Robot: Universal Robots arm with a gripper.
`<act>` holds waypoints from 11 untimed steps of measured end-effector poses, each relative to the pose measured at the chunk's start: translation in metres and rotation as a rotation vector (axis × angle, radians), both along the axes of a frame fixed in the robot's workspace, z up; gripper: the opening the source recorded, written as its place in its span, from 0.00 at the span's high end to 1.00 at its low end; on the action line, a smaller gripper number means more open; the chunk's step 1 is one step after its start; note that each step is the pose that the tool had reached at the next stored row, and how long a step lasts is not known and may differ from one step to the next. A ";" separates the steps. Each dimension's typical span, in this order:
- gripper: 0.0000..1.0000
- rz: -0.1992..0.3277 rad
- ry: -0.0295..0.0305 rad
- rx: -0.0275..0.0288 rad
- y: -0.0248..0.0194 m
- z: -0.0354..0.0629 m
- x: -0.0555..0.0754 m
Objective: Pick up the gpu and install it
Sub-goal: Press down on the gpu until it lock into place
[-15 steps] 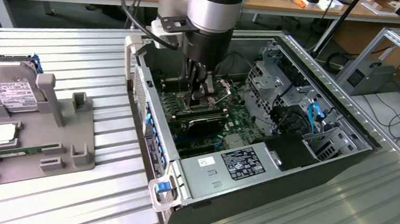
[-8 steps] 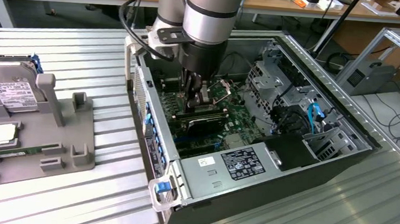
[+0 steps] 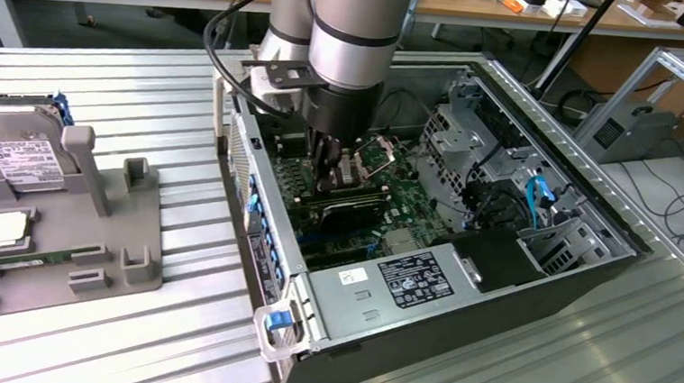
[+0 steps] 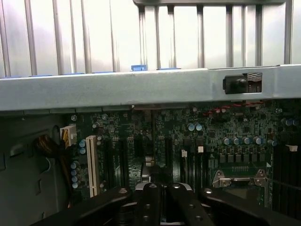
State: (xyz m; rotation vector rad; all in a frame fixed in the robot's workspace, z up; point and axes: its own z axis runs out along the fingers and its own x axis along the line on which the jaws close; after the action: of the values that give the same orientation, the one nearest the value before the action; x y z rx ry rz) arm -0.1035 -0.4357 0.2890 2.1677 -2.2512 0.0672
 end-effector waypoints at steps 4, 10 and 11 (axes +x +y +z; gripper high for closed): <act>0.89 0.000 0.0000 0.0000 0.0000 -0.0032 -0.001; 0.89 0.000 0.0000 0.0000 0.0000 -0.0114 -0.001; 0.89 0.000 0.0001 -0.0002 0.0000 -0.0119 -0.001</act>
State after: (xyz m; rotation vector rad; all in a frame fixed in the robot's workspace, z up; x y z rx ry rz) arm -0.1048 -0.4357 0.2770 2.1675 -2.2511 0.0673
